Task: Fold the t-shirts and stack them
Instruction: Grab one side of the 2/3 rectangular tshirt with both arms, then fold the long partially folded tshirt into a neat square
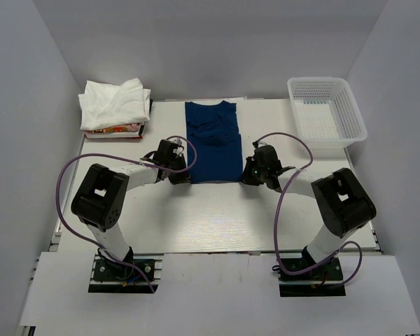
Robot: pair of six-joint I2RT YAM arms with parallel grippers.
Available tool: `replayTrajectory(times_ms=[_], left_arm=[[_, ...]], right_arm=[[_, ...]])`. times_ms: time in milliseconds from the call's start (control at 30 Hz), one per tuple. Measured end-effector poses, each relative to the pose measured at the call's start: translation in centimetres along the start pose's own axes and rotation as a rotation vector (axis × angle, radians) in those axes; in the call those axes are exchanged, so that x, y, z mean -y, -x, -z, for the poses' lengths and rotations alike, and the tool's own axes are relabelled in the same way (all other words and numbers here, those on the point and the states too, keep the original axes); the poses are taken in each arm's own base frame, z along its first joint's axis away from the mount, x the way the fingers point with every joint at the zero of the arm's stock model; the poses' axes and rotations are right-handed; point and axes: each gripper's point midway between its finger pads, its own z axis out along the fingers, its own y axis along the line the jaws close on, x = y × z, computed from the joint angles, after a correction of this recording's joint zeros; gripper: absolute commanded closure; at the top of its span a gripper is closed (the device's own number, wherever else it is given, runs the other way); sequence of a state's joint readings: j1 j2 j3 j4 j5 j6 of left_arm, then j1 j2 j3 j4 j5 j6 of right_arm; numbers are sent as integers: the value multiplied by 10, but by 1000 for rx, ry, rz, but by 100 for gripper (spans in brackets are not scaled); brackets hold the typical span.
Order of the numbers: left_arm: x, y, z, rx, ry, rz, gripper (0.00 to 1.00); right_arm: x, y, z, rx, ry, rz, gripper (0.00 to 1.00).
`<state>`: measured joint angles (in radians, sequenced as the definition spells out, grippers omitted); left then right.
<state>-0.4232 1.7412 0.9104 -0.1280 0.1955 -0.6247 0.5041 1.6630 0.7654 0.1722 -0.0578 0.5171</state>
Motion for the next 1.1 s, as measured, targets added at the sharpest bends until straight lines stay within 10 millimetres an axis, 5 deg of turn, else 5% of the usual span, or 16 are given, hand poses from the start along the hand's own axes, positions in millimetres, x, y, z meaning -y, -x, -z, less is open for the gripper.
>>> replayTrajectory(times_ms=[233,400,500,700,1100], left_arm=[[5,-17,20,-7,-27,-27,100],[18,-47,63,-14,-77,-77,100],[37,-49,96,28,-140,-109,100],[60,-19,144,206,-189,-135,100],[68,83,149,426,37,-63,100]], right_arm=[[-11,-4,27,6,55,12,100],[-31,-17,68,-21,137,53,100],[-38,-28,90,-56,162,70,100],[-42,-13,125,9,141,93,100],[-75,102,115,163,97,73,100]])
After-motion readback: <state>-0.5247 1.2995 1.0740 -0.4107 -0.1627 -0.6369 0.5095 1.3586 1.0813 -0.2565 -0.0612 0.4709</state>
